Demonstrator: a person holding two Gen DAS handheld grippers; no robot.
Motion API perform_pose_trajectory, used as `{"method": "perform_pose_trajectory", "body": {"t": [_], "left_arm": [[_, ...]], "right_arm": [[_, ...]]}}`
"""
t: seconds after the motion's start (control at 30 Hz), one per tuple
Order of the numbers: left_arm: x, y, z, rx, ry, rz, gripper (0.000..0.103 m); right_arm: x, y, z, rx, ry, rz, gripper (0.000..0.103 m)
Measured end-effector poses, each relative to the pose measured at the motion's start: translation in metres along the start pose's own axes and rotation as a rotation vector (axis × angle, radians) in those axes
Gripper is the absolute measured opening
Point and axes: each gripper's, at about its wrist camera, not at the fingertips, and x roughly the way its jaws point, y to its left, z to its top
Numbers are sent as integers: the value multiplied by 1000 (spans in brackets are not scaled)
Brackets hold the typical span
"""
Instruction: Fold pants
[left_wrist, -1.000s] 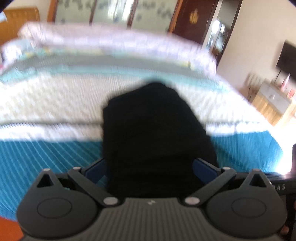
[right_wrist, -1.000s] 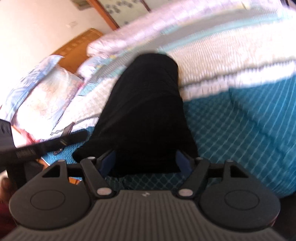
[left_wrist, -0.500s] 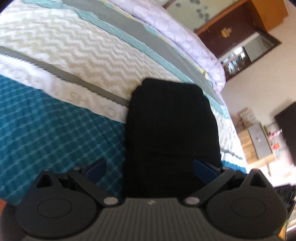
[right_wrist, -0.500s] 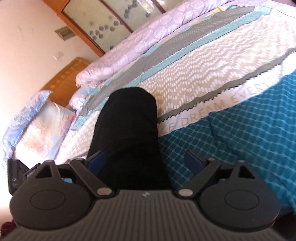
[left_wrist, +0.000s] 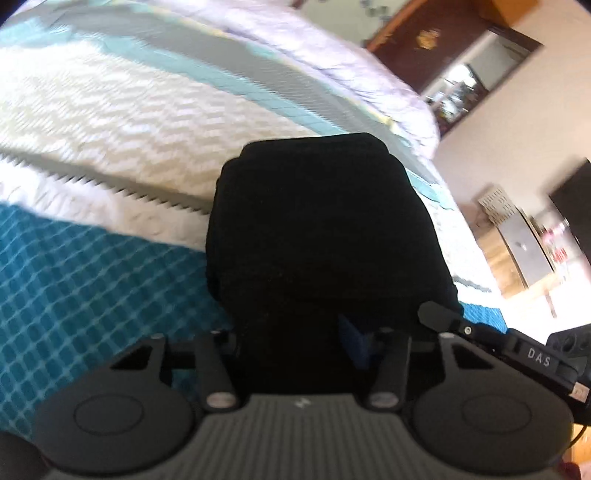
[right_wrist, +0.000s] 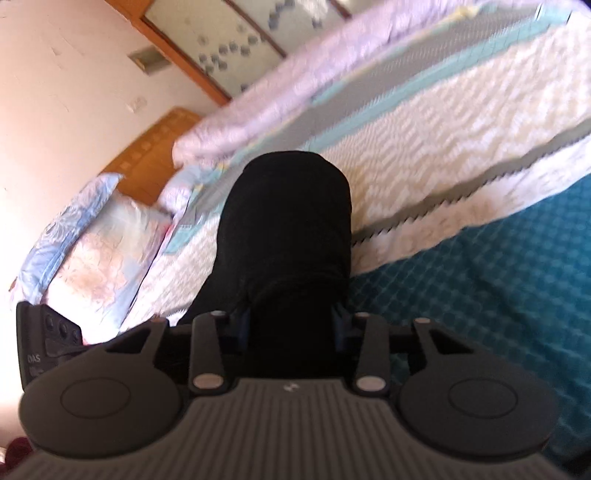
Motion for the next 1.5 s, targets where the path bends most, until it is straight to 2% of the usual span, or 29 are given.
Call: {"method": "perform_pose_trajectory", "body": {"t": [0.1,0.13,0.17,0.23,0.27,0.4,0.67,0.7,0.73,0.87,0.97,1.1,1.33,1.43,1.5], "left_arm": [[16,-9,-7,21,44,-44,46],[23,-11,-10,29,52,-30,52],[30,-13,-13,35,57,-8,67],[41,-11,-15,26,52,-5,75],[42,-10,-14,26,48,-7,76],[45,-15,-11,45,64,20,78],[50,-26,-17,105,63,59,88],[52,-26,-15,107,67,65,89],[54,-27,-14,111,70,85,97],[56,-32,-17,120,71,131,101],[56,-35,-20,118,57,154,103],[53,-32,-28,126,27,139,103],[49,-30,-29,134,11,117,103],[47,-26,-32,139,-8,92,103],[45,-24,-34,144,-17,78,103]], "right_arm": [[-20,-17,-13,14,-42,-45,43],[-20,-30,-20,68,-26,-58,44],[-18,-43,-25,140,-22,-64,47],[-18,-63,-31,269,-36,-31,52],[-17,-66,-30,291,-30,-19,55],[-17,-62,-33,252,-42,-20,61],[-27,-61,-46,203,-112,-6,63],[-27,-61,-48,193,-125,0,63],[-26,-62,-50,181,-141,11,63],[-27,-64,-60,112,-184,72,63],[-30,-65,-60,94,-166,87,63],[-31,-64,-57,104,-138,86,65],[-26,-62,-62,67,-171,64,72],[-21,-54,-65,15,-180,43,78],[-16,-47,-66,-24,-178,25,86]]}}
